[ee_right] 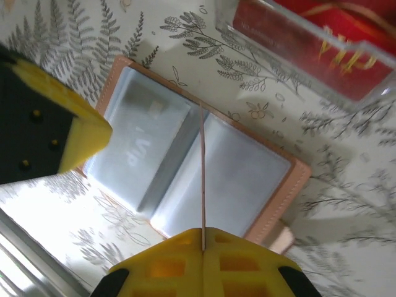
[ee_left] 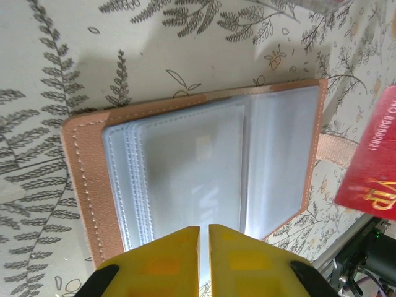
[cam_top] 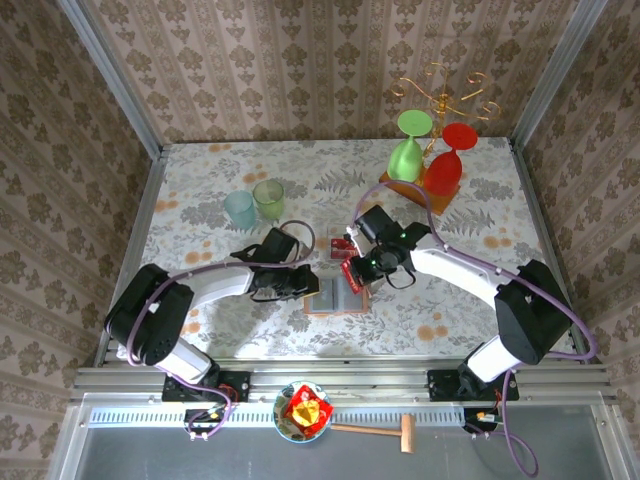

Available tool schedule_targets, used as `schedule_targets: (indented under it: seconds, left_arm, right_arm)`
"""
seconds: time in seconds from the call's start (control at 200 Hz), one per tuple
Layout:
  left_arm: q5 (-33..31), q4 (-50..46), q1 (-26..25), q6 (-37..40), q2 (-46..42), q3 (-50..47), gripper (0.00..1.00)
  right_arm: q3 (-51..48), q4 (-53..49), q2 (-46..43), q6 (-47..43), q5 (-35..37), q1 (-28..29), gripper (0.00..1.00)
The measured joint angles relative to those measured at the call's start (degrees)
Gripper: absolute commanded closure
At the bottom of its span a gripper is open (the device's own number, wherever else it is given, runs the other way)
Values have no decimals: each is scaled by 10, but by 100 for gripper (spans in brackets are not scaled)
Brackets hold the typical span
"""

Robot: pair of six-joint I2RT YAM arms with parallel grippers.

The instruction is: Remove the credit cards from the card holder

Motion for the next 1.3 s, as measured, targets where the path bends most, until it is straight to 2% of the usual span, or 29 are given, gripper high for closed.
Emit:
schedule_targets:
  seconds: [0.335,0.525,0.83,1.3]
  left_arm:
    - [-11,-16,6,5,-26,-1,86]
    - [-16,-28,13,14,-39,-1,83]
    - [-24,-36,39,25,-65,-5,83]
    - [-24,-40,57,25,-68,-8,84]
  right_arm:
    - [94,-126,42,-334,27,-1,100]
    - [180,-188,95,-450,46,-12,100]
    - [296,-246,177,-539,65,-50,100]
    - [460,-305,305,-592,69,-67,100]
